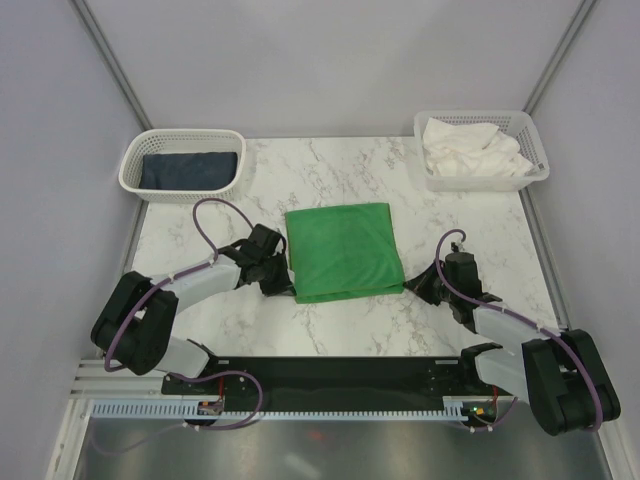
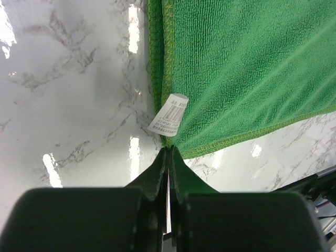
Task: Fold and stack the towels
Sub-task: Fold the towel
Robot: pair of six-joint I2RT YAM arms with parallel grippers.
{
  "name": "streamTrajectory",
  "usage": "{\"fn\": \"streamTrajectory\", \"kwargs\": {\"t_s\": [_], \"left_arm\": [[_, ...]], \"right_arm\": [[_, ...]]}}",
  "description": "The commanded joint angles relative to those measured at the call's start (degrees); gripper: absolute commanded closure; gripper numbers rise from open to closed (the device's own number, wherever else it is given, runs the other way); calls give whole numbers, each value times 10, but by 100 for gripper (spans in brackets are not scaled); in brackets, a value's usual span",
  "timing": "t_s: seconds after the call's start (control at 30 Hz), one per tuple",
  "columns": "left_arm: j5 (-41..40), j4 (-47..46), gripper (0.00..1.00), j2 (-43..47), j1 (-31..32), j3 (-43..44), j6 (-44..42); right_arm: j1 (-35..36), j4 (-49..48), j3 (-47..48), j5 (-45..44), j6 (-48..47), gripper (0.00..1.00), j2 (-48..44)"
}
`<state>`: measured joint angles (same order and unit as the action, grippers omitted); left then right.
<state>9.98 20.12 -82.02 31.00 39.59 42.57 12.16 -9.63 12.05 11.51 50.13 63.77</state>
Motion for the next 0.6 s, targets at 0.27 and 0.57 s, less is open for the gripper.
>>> {"fn": "streamTrajectory", "kwargs": {"t_s": [0.27,0.57], "left_arm": [[45,6,57,26,3,36,-25],[-1,73,53,18,-81,192,-102]], "right_arm": [[1,165,86,-67,-63,67,-69],[0,186,284,-62,-170,57,20]]}}
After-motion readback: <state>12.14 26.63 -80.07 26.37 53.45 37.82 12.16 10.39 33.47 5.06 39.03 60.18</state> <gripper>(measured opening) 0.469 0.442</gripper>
